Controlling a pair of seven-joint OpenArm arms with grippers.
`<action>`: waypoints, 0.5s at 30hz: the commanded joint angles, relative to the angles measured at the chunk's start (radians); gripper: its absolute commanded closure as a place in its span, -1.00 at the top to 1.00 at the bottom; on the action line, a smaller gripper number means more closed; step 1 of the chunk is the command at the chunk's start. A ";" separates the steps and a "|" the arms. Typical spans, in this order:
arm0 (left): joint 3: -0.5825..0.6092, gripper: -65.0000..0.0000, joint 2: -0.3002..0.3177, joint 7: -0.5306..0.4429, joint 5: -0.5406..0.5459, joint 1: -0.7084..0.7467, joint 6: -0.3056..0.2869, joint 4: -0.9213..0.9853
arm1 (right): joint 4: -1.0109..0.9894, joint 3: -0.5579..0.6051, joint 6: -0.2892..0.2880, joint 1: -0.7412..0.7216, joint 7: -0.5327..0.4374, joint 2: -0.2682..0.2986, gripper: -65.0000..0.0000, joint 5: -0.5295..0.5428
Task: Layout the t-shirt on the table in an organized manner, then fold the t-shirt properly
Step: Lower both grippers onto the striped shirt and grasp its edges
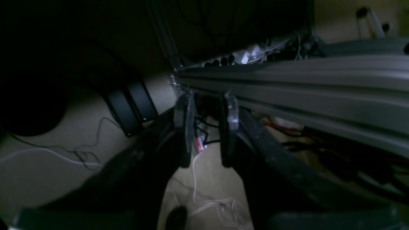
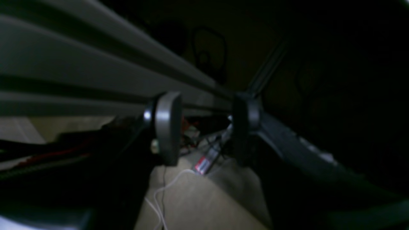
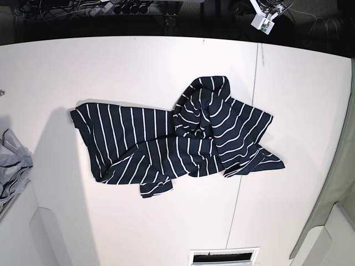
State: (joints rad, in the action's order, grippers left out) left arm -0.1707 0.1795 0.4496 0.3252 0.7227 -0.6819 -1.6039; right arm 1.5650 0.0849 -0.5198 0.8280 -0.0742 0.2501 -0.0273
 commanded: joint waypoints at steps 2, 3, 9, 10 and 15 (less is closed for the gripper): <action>-0.025 -0.49 0.001 0.001 0.032 0.040 -0.016 -0.079 | 0.064 -0.001 -0.011 0.033 -0.021 0.005 -0.20 0.011; -0.036 -0.49 0.001 0.005 0.043 0.053 -0.016 -0.117 | 0.089 -0.001 -0.011 0.040 -0.018 0.005 -0.20 0.013; -0.092 -0.49 0.002 0.027 0.066 0.123 -0.016 -0.374 | 0.262 -0.002 -0.011 0.048 0.066 0.005 -0.20 0.096; -0.104 -0.49 0.002 0.047 0.083 0.126 -0.016 -0.417 | 0.295 -0.002 -0.011 0.048 0.084 0.005 -0.20 0.120; -0.155 -0.49 0.013 0.087 0.203 0.113 -0.016 -0.587 | 0.423 -0.002 -0.006 0.029 0.102 0.004 -0.20 0.147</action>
State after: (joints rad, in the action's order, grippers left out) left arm -0.3214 0.1856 0.5529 0.5175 0.8280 -0.6865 -2.1750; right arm 1.9717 0.0834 -0.5201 0.8505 0.0498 0.2497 0.1085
